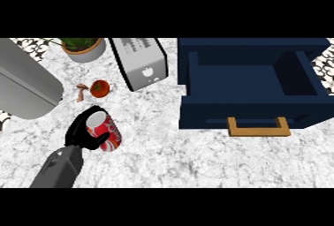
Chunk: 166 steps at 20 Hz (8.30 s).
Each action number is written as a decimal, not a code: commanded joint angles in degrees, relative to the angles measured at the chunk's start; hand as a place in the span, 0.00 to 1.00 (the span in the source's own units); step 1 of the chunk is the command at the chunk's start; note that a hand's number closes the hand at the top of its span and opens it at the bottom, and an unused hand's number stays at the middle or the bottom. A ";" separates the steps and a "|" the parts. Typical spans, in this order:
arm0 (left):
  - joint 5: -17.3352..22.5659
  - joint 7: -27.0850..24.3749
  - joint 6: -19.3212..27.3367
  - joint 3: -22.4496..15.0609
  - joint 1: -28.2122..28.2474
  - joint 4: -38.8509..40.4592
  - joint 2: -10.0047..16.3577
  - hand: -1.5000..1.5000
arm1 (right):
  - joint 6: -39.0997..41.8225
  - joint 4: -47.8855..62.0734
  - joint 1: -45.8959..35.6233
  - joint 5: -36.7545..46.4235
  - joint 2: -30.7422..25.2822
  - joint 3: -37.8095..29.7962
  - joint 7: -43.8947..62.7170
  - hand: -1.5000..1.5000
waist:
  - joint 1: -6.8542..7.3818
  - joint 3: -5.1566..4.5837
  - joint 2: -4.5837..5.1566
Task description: Pick up the can, place it into the drawer and close the drawer
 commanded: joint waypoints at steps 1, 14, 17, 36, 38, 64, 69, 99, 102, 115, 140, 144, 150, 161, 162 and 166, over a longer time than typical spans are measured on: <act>2.38 -1.52 10.49 2.82 1.48 -4.35 -4.53 1.00 | 2.04 2.77 0.35 0.77 0.30 -0.82 -1.74 0.00 | 0.50 0.08 -0.21; 7.37 13.12 31.59 -11.43 2.63 -34.75 -9.18 1.00 | -2.02 -2.31 1.82 0.68 1.17 1.90 -0.70 0.00 | -0.05 0.01 -0.10; 5.83 21.02 34.52 -11.69 0.78 -41.89 -9.18 1.00 | 1.05 -0.12 3.00 -0.55 1.18 0.04 -2.29 0.00 | -0.03 0.03 -0.15; 0.68 39.43 51.82 -19.54 -17.97 -48.21 -9.21 1.00 | -2.87 -1.52 2.22 0.94 1.16 3.31 -2.15 0.00 | -0.52 -0.01 0.05; 2.81 37.14 54.45 -19.78 -23.51 -42.43 -9.21 1.00 | -5.40 -4.88 1.65 0.84 1.15 5.77 0.70 0.00 | -0.98 -0.03 0.20; 23.37 24.84 68.08 -32.96 -50.61 -10.61 -9.21 1.00 | -6.48 -3.50 -3.34 4.23 0.73 6.73 1.70 0.00 | -2.93 0.01 0.63; 26.98 23.09 66.90 -34.11 -54.66 -4.57 -9.21 1.00 | -4.78 -0.72 -3.09 1.13 -1.02 5.27 0.49 0.00 | -3.39 0.05 0.77; 43.01 15.40 73.89 -48.93 -57.60 7.98 -9.21 0.00 | -6.80 -3.30 -7.10 3.37 -0.90 7.38 3.95 0.00 | -5.47 0.09 1.59; 45.12 14.06 75.76 -50.66 -55.18 4.80 -9.21 0.00 | -7.07 -0.03 -8.53 0.89 -3.98 4.50 3.97 0.00 | -5.45 0.10 1.36; 47.91 5.49 73.23 -50.17 -53.23 3.13 -9.21 0.00 | -1.60 -10.58 -13.87 23.09 -5.29 9.37 -7.48 0.00 | -2.75 -0.01 1.28; 46.03 15.14 76.19 -49.53 -54.10 -2.74 -4.75 0.00 | -19.09 22.63 -42.15 84.13 -6.11 44.96 -15.65 0.00 | 1.95 -0.05 0.08; 44.86 15.97 75.02 -49.22 -54.22 -3.85 -2.17 0.00 | -22.58 35.41 -45.95 87.45 -9.91 43.81 -21.64 0.00 | 2.11 -0.01 0.31; 42.50 18.17 78.96 -50.57 -49.96 -10.10 -0.70 0.00 | -31.95 50.82 -53.07 96.59 -8.29 46.29 -21.39 0.00 | 2.63 -0.01 0.12; 39.64 24.90 77.50 -49.66 -45.74 -18.89 8.74 0.00 | -48.94 79.31 -63.20 103.95 -7.10 42.96 -22.18 0.00 | 2.48 0.03 0.52; 39.16 25.16 78.22 -49.26 -45.92 -19.32 8.86 0.00 | -49.68 81.25 -65.81 103.39 -6.94 41.82 -22.06 0.00 | 2.35 0.03 0.52; 38.37 27.15 78.61 -50.15 -44.79 -23.82 10.22 0.00 | -56.51 90.16 -69.18 105.20 -6.94 40.06 -22.22 0.00 | 3.67 0.08 0.77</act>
